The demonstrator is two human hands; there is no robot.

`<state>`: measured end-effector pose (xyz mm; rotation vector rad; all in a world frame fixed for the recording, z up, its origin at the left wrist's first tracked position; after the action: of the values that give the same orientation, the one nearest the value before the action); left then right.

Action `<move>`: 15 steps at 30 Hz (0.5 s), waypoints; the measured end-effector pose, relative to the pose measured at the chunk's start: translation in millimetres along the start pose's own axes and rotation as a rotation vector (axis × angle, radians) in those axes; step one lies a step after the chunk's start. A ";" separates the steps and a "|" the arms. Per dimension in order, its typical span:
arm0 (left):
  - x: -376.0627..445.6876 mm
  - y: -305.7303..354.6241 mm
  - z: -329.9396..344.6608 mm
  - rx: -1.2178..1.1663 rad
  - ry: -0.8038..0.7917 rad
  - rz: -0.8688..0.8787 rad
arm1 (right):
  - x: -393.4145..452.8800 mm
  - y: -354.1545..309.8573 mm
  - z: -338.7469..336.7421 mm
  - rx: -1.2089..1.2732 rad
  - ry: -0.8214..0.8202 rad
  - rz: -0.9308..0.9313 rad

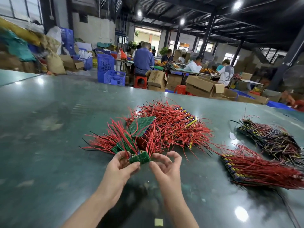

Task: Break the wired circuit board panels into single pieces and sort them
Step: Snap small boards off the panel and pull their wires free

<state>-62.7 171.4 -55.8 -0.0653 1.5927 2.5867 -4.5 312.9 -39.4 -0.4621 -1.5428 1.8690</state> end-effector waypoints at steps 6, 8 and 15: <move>-0.9 11.1 -0.2 0.199 -0.066 0.211 | -13.4 -10.0 12.1 -0.266 -0.107 -0.216; -1.6 11.7 1.3 0.211 -0.083 0.228 | -12.5 -12.6 9.8 -0.293 -0.078 -0.248; -3.4 16.7 3.3 0.232 -0.148 0.288 | -14.4 -10.6 15.0 -0.371 -0.159 -0.222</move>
<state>-61.1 166.6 -39.2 0.3912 1.9548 2.5050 -0.9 293.1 -27.6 -0.2933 -1.9738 1.4838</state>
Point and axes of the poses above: each hand's wrist, its own x-axis towards the middle knuckle, its own z-axis out of the palm, y = z × x, the point moved 7 cm from there along x, towards the middle knuckle, and after that the axes turned 13 degrees about y, right-handed, at the moved point
